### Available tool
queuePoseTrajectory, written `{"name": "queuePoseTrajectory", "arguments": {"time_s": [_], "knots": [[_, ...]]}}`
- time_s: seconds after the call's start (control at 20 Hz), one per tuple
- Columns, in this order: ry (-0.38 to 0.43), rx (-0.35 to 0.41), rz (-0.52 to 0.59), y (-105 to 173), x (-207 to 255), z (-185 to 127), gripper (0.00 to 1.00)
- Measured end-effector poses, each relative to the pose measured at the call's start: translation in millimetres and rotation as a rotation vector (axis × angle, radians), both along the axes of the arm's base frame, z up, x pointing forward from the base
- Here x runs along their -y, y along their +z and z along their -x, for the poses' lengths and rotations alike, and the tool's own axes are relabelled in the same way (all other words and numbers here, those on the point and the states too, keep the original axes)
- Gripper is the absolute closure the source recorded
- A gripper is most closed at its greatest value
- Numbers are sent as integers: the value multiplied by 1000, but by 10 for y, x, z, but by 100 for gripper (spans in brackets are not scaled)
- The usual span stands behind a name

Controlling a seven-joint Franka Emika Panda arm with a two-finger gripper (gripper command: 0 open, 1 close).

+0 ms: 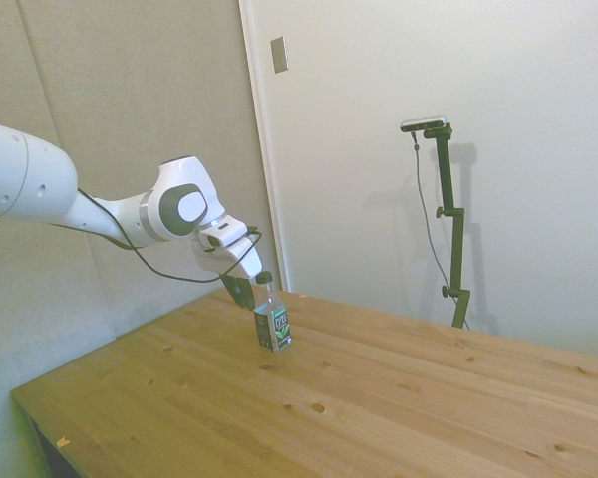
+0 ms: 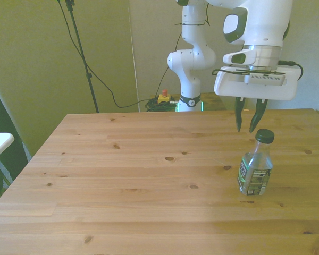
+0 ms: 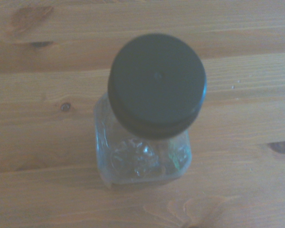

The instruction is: Knock down the bottle

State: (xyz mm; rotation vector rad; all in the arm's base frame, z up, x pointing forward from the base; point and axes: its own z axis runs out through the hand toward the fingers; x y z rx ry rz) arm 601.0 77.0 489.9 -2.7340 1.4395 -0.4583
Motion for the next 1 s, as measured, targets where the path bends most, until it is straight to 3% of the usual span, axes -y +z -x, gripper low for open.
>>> {"name": "queuePoseTrajectory", "arguments": {"time_s": [0.45, 1.0], "knots": [[-79, 49, -8, 85, -167, -590, 100], [-184, 130, 30, -166, -162, -1469, 100]]}}
